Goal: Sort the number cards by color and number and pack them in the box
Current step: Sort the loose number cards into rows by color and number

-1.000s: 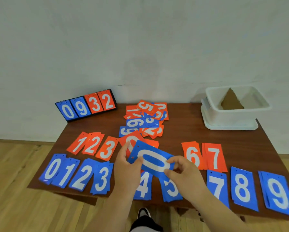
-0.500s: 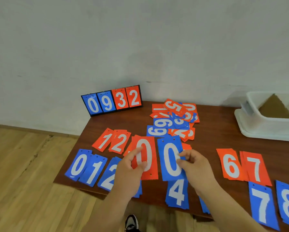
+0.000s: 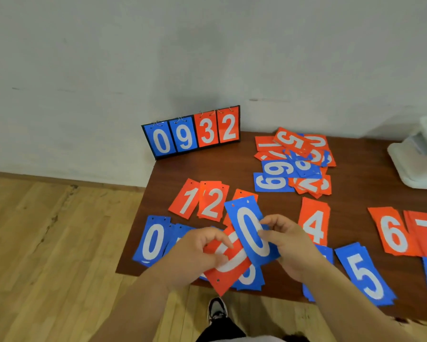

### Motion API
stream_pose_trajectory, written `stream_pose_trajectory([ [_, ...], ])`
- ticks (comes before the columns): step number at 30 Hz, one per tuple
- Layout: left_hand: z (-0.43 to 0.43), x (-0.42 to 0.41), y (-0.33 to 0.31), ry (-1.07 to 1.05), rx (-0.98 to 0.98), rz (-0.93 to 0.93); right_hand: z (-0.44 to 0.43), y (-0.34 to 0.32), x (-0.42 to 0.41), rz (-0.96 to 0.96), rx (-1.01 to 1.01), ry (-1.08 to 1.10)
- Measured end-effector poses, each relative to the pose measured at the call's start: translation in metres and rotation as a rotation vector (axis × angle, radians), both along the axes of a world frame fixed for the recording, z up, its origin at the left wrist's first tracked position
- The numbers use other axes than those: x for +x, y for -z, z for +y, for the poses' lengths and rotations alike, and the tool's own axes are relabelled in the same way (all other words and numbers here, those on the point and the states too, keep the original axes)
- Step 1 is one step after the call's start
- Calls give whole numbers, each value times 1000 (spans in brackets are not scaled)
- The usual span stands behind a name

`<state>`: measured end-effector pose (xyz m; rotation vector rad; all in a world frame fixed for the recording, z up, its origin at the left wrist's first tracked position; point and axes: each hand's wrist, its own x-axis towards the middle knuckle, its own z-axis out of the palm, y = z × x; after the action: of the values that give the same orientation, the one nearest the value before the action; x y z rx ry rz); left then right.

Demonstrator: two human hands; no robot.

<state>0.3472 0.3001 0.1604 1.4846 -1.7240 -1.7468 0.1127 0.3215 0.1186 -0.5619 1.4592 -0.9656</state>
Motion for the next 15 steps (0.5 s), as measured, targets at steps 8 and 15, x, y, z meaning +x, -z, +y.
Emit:
stream_pose_trajectory([
  [8, 14, -36, 29, -832, 111, 309, 16, 7, 1, 408, -2, 294],
  [15, 63, -86, 27, -737, 185, 331, 20, -7, -14, 390, -100, 227],
])
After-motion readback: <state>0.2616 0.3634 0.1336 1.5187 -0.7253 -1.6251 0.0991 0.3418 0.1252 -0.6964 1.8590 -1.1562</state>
